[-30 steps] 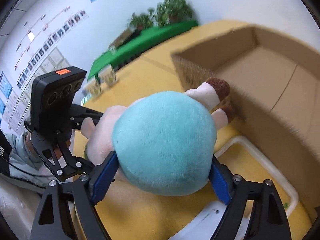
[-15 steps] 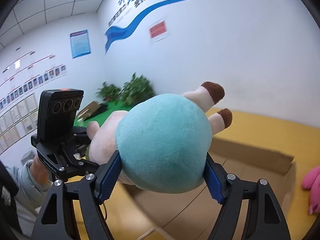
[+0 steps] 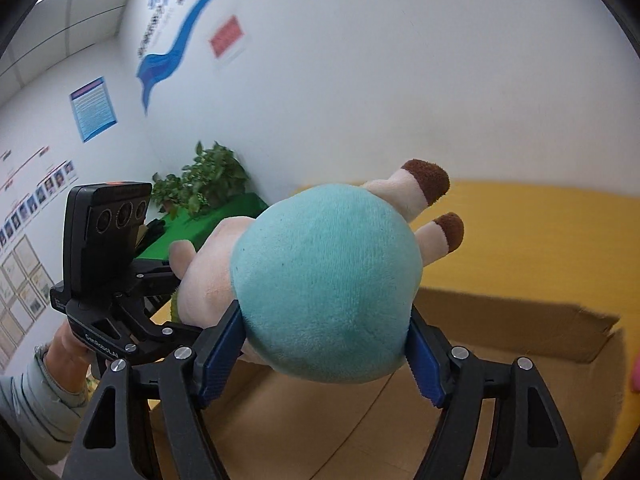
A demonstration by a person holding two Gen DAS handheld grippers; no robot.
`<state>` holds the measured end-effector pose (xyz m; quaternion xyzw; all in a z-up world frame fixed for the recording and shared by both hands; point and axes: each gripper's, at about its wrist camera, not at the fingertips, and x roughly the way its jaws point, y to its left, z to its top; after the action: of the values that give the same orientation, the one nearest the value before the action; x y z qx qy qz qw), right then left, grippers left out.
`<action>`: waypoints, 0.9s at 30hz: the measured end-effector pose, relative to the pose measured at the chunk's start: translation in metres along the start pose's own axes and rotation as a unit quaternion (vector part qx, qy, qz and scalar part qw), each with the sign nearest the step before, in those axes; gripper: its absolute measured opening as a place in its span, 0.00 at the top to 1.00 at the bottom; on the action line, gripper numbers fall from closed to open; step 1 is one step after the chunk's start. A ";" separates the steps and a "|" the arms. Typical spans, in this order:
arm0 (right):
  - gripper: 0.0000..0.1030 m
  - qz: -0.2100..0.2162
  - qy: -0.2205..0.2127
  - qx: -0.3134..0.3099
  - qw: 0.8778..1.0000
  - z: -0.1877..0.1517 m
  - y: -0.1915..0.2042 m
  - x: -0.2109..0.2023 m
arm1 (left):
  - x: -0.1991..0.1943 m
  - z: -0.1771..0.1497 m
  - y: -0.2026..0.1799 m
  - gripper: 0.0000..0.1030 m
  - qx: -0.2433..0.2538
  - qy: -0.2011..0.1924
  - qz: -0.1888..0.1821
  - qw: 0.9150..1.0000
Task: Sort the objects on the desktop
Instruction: 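Close both grippers on the pig plush and lift it, then lower the plush into the cardboard box and open both grippers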
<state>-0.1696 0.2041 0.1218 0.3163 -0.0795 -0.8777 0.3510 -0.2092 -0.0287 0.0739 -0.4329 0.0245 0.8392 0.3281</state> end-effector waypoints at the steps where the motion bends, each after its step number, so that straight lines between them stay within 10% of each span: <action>1: 0.29 0.000 0.006 0.009 1.000 -0.003 -0.006 0.009 | 0.012 -0.001 0.008 0.34 -0.004 0.012 -0.002 1.000; 12: 0.35 -0.027 0.115 0.115 0.986 -0.048 -0.075 0.108 | 0.065 -0.016 0.039 0.30 -0.032 0.091 0.087 0.992; 27: 0.25 -0.004 0.134 0.126 0.983 -0.044 -0.061 0.130 | -0.006 -0.023 0.042 0.29 -0.100 -0.001 0.124 0.987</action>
<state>-0.2495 0.1658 0.0004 0.4732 -0.1408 -0.8118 0.3118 -0.2150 -0.0723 0.0537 -0.4565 -0.0061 0.8719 0.1771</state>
